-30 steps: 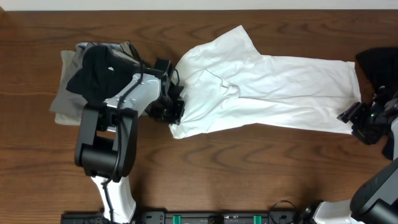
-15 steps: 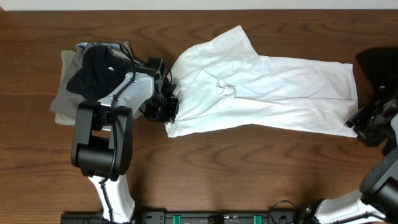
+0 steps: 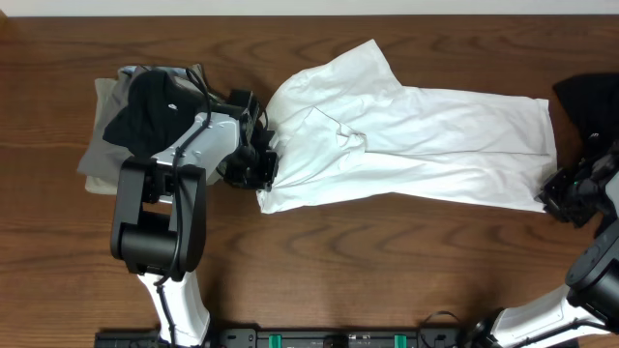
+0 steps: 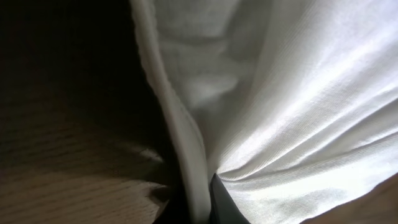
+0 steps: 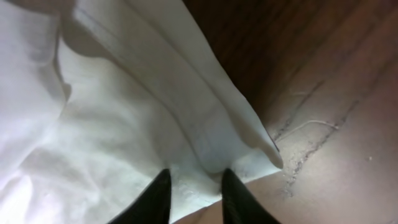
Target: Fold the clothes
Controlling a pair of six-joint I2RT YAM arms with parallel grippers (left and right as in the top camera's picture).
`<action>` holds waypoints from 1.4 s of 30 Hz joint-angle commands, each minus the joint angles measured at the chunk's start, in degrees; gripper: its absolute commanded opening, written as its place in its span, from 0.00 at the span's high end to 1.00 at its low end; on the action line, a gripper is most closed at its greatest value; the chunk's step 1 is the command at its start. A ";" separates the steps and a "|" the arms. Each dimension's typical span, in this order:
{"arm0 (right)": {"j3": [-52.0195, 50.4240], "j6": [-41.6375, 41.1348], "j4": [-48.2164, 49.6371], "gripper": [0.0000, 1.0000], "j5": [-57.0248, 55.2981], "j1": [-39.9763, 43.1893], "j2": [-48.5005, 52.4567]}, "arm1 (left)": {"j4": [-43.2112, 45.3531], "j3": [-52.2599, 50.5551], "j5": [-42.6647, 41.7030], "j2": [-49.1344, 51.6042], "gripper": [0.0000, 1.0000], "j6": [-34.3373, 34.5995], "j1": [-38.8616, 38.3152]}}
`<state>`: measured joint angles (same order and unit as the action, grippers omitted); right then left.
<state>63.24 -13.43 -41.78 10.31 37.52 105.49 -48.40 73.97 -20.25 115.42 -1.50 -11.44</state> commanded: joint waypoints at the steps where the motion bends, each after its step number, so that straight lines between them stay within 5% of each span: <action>1: 0.17 -0.24 0.24 0.84 0.20 0.42 0.42 | 0.55 -0.61 4.02 2.03 0.94 0.26 0.39; 6: 0.17 0.17 0.63 0.90 -2.34 0.46 0.42 | 0.55 -0.61 4.02 2.03 0.94 0.26 0.39; 7: 0.17 0.76 0.98 0.85 -2.82 0.46 0.42 | 0.55 -0.61 4.02 2.03 0.94 0.26 0.39; 9: 0.17 2.58 2.16 0.61 -2.69 0.46 0.42 | 0.55 -0.61 4.02 2.03 0.94 0.26 0.39; 10: 0.17 3.39 2.54 0.61 -2.29 0.46 0.42 | 0.55 -0.61 4.02 2.03 0.94 0.26 0.39; 22: -2.23 5.62 4.39 0.67 2.56 0.44 0.59 | 0.57 -0.61 4.02 2.03 0.94 0.26 0.39; 35: -1.07 6.08 2.40 0.99 4.46 1.42 -0.37 | 0.57 -0.61 4.02 2.03 0.94 0.26 0.39; 42: 2.78 6.05 -0.59 0.99 -0.55 6.21 -3.89 | 0.57 -0.61 4.04 2.03 0.94 0.26 0.39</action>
<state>63.57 -7.86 -41.93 13.34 41.12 104.47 -48.38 73.97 -20.23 115.42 -1.48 -11.44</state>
